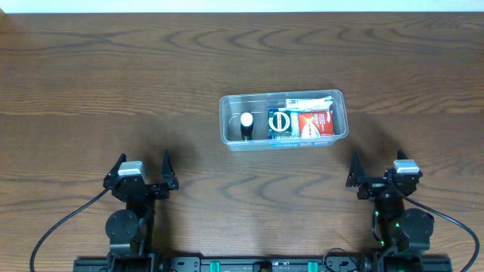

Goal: Pack container

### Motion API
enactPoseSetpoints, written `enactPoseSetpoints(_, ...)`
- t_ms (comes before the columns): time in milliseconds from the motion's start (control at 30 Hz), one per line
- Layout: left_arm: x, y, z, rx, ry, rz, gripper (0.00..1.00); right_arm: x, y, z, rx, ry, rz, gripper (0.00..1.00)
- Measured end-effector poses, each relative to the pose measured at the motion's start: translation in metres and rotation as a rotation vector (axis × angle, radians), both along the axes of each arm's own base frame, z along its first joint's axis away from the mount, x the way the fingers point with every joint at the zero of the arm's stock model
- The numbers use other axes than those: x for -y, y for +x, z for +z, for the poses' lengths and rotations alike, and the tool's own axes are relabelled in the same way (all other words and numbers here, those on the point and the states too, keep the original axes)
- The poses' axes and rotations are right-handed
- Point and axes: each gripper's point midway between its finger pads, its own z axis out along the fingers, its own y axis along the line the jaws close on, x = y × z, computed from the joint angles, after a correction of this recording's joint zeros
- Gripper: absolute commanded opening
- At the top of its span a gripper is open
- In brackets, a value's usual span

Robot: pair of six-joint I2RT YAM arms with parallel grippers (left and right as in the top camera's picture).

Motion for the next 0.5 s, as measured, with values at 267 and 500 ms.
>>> enactPoseSetpoints(267,0.0000,0.0000,0.0000,0.000,0.000,0.000,0.98,0.0014,-0.0002,-0.0022,0.009,-0.023,-0.006,0.99)
enactPoseSetpoints(500,0.0000,0.0000,0.0000,0.000,0.000,0.000,0.98,0.0025,-0.0003,-0.0011,0.014,-0.026,-0.012,0.99)
